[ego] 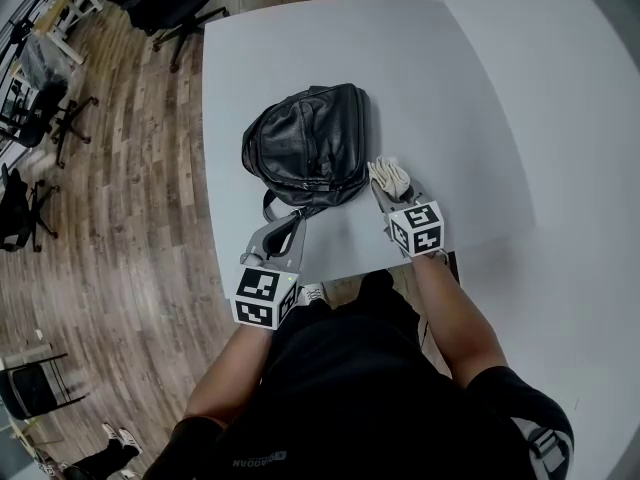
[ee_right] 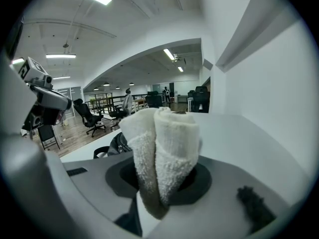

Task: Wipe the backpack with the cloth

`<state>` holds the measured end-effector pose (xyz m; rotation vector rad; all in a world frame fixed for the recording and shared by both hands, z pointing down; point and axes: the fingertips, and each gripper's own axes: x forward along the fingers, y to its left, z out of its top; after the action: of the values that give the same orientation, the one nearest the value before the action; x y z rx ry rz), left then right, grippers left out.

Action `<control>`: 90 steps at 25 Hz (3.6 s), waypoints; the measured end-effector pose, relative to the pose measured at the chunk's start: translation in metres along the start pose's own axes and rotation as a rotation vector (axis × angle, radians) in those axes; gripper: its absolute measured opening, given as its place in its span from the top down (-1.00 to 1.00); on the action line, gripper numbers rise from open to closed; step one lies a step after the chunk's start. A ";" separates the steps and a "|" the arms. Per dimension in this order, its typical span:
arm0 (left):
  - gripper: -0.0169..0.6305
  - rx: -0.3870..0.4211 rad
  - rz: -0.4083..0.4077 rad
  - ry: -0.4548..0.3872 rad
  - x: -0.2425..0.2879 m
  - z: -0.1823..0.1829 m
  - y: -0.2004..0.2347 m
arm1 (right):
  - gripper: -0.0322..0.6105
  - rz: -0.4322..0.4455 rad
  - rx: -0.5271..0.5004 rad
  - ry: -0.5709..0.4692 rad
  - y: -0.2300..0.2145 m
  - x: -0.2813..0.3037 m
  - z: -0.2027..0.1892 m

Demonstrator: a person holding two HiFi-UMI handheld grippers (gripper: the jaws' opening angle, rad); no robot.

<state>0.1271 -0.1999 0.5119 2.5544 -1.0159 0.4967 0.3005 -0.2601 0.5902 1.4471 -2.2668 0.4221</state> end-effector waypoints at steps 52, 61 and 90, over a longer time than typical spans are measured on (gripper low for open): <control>0.93 -0.064 0.081 -0.113 -0.027 0.014 0.053 | 0.56 0.163 -0.055 -0.129 0.089 0.002 0.119; 0.93 -0.113 0.160 -0.113 -0.032 0.006 0.086 | 0.56 0.255 -0.121 -0.109 0.116 0.112 0.157; 0.93 -0.144 0.224 -0.031 -0.025 -0.015 0.123 | 0.56 0.242 -0.102 -0.044 0.093 0.235 0.156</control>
<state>0.0206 -0.2628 0.5371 2.3425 -1.3078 0.4259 0.0999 -0.4775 0.5691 1.1473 -2.4710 0.3439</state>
